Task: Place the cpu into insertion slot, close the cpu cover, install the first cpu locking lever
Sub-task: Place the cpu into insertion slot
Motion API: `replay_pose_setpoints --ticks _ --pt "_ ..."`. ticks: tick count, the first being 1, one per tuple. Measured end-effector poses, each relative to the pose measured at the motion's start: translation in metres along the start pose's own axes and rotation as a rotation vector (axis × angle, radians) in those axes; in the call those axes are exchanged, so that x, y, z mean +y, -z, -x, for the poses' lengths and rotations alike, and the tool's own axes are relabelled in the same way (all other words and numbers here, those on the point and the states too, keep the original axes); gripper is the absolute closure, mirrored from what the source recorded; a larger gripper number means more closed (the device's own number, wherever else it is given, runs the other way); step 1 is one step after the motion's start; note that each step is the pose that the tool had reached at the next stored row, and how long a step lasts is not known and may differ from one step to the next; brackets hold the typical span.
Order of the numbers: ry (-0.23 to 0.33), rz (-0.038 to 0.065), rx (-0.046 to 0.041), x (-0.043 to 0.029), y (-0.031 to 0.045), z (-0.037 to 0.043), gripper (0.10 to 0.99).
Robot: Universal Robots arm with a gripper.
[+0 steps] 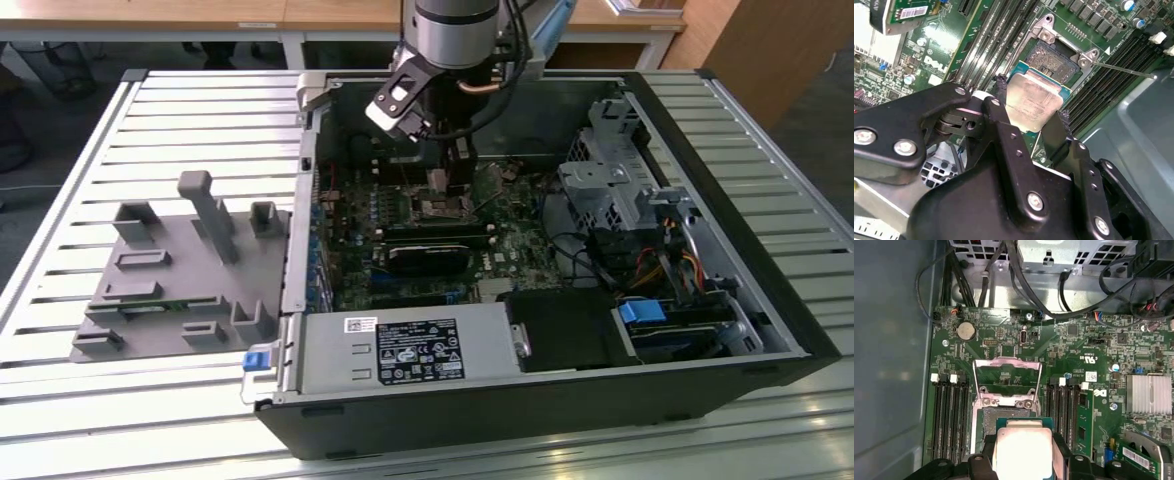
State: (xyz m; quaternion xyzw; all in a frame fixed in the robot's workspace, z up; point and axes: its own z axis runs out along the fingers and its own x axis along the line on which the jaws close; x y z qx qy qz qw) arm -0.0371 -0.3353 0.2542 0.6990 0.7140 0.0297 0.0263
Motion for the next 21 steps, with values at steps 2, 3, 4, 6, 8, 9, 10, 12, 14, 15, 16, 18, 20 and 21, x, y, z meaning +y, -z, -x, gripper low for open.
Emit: replay_pose_setpoints --ticks 2,3,4,6,8,9,10,12,14,15,16,18,20,21 --pt "0.000 0.000 0.0001 -0.0018 -0.0026 -0.0001 0.557" --pt "0.001 0.000 0.0001 -0.0027 -0.0038 -0.0002 0.557" --pt "0.002 0.000 0.0002 -0.0031 -0.0054 -0.0003 0.557" --pt "0.003 0.000 0.0004 -0.0035 -0.0090 -0.0009 0.557" --pt "0.003 0.000 0.0004 -0.0038 -0.0121 -0.0020 0.557" --pt "0.003 0.000 0.0004 -0.0038 -0.0133 -0.0026 0.557" --pt "0.003 0.000 0.0004 -0.0039 -0.0144 -0.0031 0.557" --pt "0.003 0.000 0.0004 -0.0040 -0.0158 -0.0034 0.557" --pt "0.003 0.000 0.0004 -0.0042 -0.0173 -0.0035 0.557" --pt "0.002 0.000 0.0004 -0.0043 -0.0185 -0.0039 0.557" --pt "0.002 0.000 0.0004 -0.0043 -0.0196 -0.0044 0.557" --pt "0.003 0.000 0.0003 -0.0044 -0.0215 -0.0060 0.557" --pt "0.002 0.000 0.0005 -0.0045 -0.0233 -0.0073 0.557" --pt "0.002 0.000 0.0006 -0.0046 -0.0245 -0.0079 0.557"
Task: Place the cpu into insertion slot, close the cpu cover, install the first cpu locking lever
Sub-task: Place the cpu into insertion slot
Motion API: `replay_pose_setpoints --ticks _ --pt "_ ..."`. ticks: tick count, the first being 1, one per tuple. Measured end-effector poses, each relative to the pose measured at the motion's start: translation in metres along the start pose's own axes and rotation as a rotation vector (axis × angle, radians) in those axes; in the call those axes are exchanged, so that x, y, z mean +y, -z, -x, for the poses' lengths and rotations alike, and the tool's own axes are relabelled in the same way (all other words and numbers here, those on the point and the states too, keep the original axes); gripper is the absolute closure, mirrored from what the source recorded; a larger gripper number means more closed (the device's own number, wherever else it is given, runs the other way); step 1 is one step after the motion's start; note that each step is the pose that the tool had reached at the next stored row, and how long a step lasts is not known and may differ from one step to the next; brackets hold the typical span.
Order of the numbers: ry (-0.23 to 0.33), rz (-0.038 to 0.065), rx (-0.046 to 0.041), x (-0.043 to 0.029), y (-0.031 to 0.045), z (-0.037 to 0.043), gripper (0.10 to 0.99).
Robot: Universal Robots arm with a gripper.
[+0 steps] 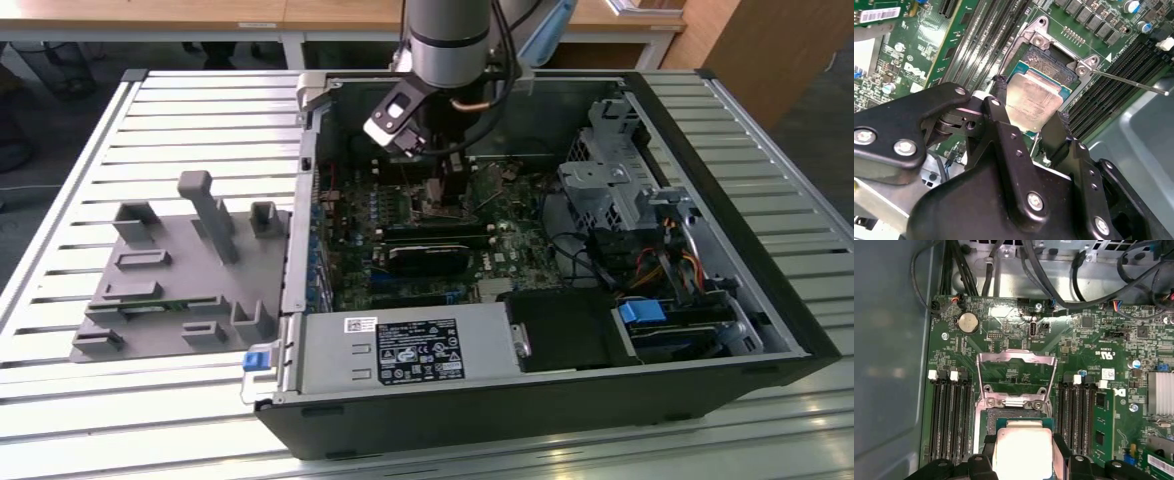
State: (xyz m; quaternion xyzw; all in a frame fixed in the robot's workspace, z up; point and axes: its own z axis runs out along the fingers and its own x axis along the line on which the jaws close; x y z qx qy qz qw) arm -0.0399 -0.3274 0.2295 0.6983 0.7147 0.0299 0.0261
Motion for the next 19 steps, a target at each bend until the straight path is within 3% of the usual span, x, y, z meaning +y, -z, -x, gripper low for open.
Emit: replay_pose_setpoints --ticks 19 --pt "-0.021 0.000 -0.0022 -0.0026 -0.0153 -0.0024 0.557"
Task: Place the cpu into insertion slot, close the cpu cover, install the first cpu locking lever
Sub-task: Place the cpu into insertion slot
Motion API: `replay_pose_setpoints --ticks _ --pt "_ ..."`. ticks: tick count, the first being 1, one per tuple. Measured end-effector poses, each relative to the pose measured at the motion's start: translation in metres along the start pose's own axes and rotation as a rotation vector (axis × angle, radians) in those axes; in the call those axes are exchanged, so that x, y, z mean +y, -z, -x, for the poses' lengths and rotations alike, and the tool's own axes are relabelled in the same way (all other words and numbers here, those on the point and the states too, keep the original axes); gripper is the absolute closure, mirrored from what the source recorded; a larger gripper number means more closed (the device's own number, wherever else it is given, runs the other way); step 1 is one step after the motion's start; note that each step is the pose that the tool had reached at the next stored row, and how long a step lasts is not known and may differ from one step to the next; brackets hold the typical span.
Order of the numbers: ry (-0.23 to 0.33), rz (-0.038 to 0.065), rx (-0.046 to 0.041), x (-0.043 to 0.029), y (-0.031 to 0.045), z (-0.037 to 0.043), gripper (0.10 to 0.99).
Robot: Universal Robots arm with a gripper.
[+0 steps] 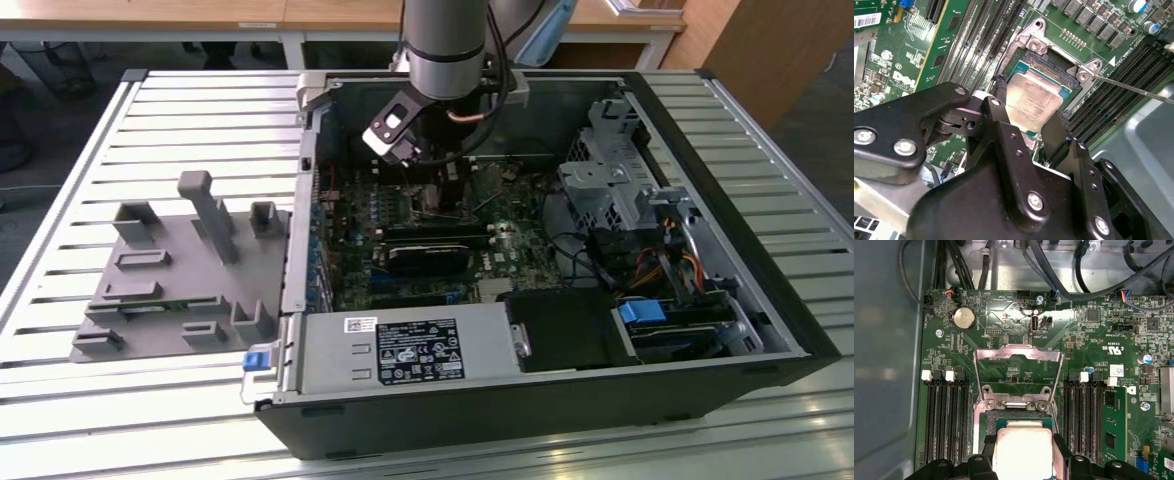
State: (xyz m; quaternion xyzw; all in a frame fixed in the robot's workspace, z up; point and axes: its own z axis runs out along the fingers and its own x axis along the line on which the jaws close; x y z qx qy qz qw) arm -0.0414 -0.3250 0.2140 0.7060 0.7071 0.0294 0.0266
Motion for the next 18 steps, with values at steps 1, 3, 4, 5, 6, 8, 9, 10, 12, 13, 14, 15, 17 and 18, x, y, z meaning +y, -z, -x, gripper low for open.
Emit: replay_pose_setpoints --ticks 1,3,4,5,6,8,9,10,12,13,14,15,17,18 --pt "0.000 0.000 0.0000 -0.0002 -0.0008 -0.0003 0.557" --pt "0.000 0.000 -0.0002 -0.0005 -0.0020 -0.0011 0.557" --pt "0.000 0.000 -0.0002 -0.0007 -0.0024 -0.0014 0.557" --pt "0.000 0.000 0.0000 -0.0008 -0.0029 -0.0017 0.557" --pt "0.001 0.000 0.0002 -0.0010 -0.0035 -0.0019 0.557" --pt "0.002 0.000 0.0002 -0.0013 -0.0049 -0.0025 0.557" --pt "0.003 0.000 0.0002 -0.0015 -0.0058 -0.0029 0.557" --pt "0.003 0.000 0.0000 -0.0015 -0.0066 -0.0037 0.557" --pt "0.003 0.000 0.0002 -0.0017 -0.0088 -0.0053 0.557" --pt "0.003 0.000 0.0001 -0.0018 -0.0097 -0.0056 0.557" --pt "0.003 0.000 0.0001 -0.0018 -0.0106 -0.0059 0.557" --pt "0.003 0.000 0.0001 -0.0019 -0.0116 -0.0059 0.557" --pt "0.003 0.000 0.0001 -0.0020 -0.0133 -0.0060 0.557" --pt "0.003 0.000 0.0001 -0.0021 -0.0140 -0.0059 0.557"
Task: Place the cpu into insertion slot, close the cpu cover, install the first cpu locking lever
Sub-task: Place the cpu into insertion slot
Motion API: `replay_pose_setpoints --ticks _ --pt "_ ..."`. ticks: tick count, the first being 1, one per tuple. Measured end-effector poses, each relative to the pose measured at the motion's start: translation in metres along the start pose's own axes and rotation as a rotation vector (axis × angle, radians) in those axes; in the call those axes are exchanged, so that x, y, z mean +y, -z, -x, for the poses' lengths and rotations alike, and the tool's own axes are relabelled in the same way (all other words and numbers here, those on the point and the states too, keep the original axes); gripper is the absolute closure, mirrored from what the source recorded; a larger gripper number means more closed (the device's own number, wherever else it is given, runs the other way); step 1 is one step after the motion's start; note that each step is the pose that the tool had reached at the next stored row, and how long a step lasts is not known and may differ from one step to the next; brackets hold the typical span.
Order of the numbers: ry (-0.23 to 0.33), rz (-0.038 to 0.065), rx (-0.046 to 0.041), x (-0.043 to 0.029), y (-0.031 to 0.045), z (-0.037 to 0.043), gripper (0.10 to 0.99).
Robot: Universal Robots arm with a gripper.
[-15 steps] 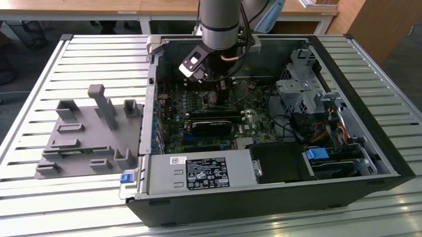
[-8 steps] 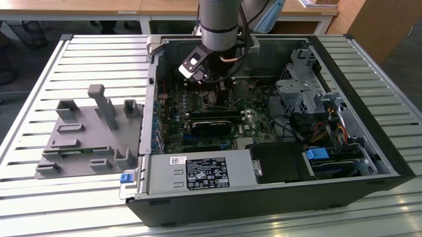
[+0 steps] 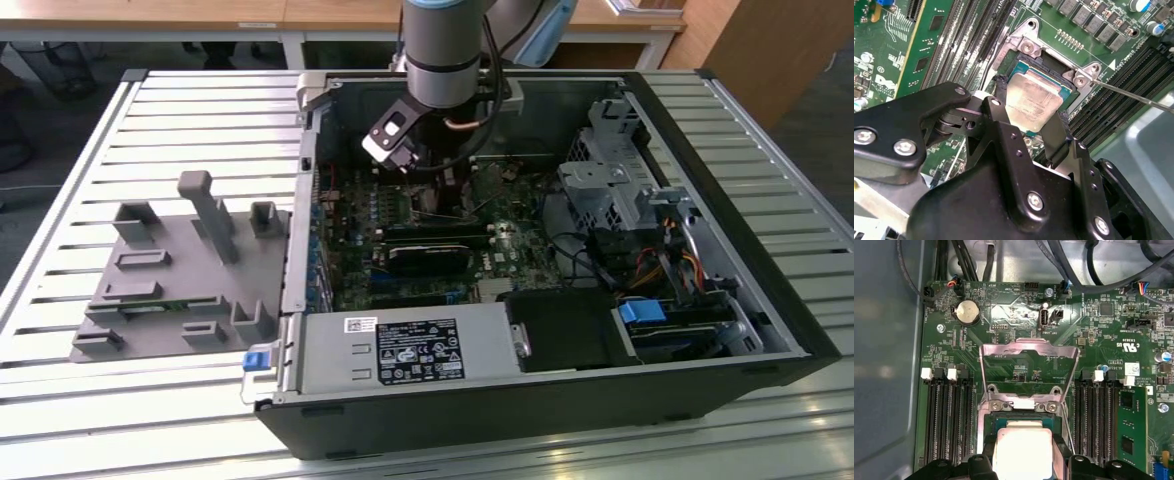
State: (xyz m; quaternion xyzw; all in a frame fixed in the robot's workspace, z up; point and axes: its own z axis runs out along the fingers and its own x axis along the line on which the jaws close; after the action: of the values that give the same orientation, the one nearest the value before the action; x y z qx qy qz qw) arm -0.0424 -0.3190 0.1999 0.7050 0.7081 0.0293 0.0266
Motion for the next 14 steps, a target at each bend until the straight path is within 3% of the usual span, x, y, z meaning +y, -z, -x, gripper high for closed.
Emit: replay_pose_setpoints --ticks 14 --pt "-0.009 0.000 -0.0010 -0.0003 -0.0041 -0.0001 0.557"
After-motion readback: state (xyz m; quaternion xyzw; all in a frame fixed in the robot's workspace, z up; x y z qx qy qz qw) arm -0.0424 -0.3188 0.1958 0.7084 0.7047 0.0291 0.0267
